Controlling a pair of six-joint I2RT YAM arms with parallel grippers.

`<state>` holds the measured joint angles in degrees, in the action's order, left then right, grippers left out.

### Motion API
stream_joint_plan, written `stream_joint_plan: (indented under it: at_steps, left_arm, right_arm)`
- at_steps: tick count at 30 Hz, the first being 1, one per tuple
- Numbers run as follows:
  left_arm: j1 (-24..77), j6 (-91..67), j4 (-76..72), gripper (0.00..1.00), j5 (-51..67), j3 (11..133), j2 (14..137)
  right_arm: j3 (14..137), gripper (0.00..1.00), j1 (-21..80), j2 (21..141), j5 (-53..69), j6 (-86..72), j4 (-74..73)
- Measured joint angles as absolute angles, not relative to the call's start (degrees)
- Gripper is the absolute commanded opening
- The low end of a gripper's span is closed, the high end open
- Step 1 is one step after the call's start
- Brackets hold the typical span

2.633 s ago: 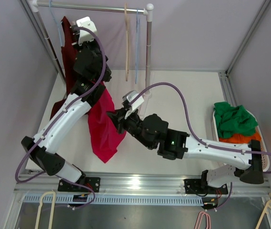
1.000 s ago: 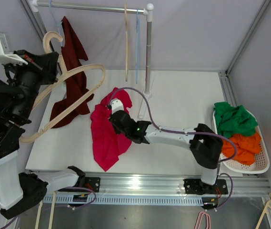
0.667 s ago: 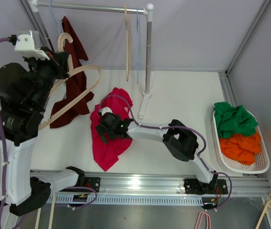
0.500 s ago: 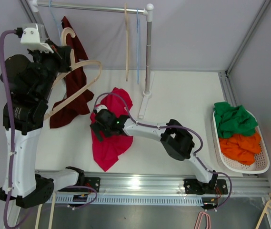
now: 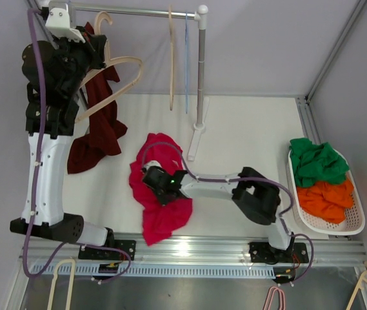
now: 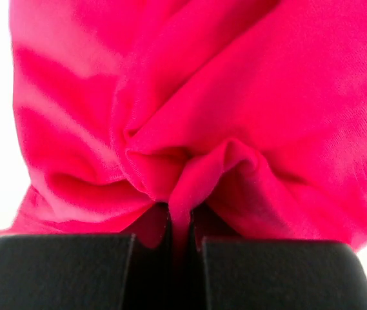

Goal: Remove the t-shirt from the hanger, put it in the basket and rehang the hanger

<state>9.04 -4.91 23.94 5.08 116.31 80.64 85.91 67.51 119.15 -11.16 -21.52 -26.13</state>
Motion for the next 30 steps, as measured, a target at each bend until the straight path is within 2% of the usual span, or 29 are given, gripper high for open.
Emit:
stream_joint_plan:
  at_steps: [3, 6, 10, 13, 17, 20, 22, 25, 30]
  left_arm:
    - [8.8, -5.0, 21.5, 0.01, 5.0, 115.9, 82.8]
    - [8.8, -5.1, 19.0, 0.01, 5.0, 115.5, 84.2]
    - [8.8, -5.1, 15.3, 0.01, 4.9, 115.5, 85.9]
    - [8.8, -6.0, 11.5, 0.01, 4.9, 115.2, 87.1]
    - [9.2, -7.2, 8.6, 0.01, 4.6, 116.3, 90.1]
    - [10.4, -7.5, 7.2, 0.01, 4.0, 118.0, 93.5]
    - [11.3, -7.5, 6.5, 0.01, 3.7, 118.6, 95.5]
    - [12.4, -7.5, 5.7, 0.01, 3.6, 120.3, 99.0]
    - [13.2, -7.5, 5.0, 0.01, 3.2, 126.1, 104.2]
  right_arm:
    - [76.9, 0.0, 67.7, 107.7, -12.4, -23.2, -33.1]
    - [76.4, 0.0, 67.6, 93.7, -16.4, -24.9, -41.5]
    - [86.4, 0.0, 63.4, 75.3, -24.2, -26.8, -50.6]
    - [99.2, 0.0, 54.8, 67.0, -30.4, -26.8, -55.7]
    - [115.6, 0.0, 42.3, 64.2, -37.5, -23.6, -60.5]
    - [131.4, 0.0, 38.3, 67.9, -44.0, -19.1, -62.6]
    - [137.7, 0.0, 37.6, 69.9, -48.4, -15.9, -61.2]
    - [137.5, 0.0, 37.9, 69.6, -55.7, -9.5, -55.6]
    - [123.0, 0.0, 43.4, 63.8, -68.9, 4.9, -38.7]
